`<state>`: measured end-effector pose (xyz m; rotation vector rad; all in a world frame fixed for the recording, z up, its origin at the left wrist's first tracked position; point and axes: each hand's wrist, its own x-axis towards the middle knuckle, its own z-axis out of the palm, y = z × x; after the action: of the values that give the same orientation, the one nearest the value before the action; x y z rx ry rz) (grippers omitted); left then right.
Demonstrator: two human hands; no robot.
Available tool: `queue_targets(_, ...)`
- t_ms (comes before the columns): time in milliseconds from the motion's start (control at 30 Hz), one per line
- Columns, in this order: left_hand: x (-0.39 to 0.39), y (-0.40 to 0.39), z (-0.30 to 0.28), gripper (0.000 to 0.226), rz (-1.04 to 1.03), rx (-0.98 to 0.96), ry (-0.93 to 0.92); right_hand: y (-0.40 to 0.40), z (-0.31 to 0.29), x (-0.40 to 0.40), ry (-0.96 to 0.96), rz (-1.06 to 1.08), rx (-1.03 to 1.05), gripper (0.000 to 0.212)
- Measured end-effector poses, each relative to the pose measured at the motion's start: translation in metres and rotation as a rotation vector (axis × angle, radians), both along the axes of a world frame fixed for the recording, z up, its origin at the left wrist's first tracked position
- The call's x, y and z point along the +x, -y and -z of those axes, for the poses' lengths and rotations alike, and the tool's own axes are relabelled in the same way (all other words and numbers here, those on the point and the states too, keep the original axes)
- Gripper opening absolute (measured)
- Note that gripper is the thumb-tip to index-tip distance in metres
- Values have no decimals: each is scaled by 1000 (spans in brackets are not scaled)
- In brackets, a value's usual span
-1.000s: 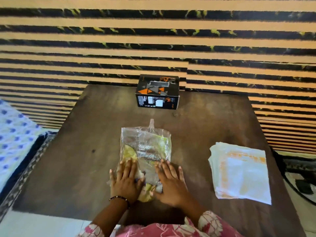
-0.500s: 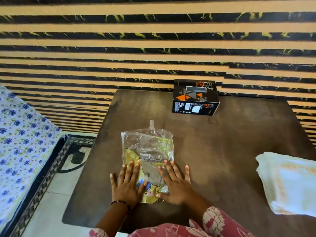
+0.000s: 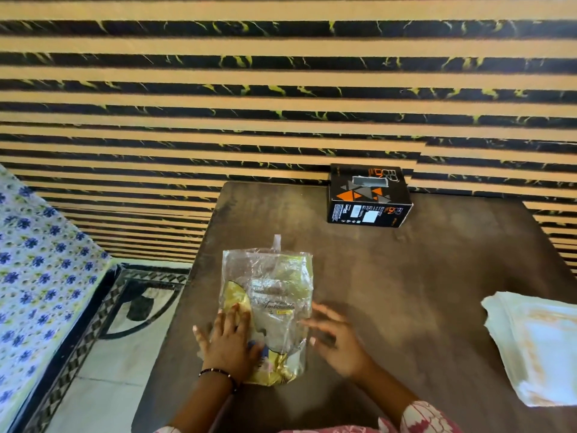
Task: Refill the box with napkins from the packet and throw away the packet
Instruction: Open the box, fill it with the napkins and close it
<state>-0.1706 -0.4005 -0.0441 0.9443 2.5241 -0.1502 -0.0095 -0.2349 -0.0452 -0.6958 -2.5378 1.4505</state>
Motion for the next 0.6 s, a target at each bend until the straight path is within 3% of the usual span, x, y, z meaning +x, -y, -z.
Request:
queue_targets(133,15,-28,-27,60,-89,143,-61,-39,-18,20,-51,151,18,21)
queue_targets(200,25,-51,-36,56,-72,281,-72,-66,-27,31,-57,219,47,29)
queue_targets(300,39,-98,-49,57,27,519,-63,-112,-42,43,-10,317,15,17)
queue_targets(433,47,-171,-70,52,-55,724,146,-173,-58,46,109,441,-34,32)
queue_targets(600,37,-255,-91,67,-242,675,275,-237,-74,26,187,462,-128,55)
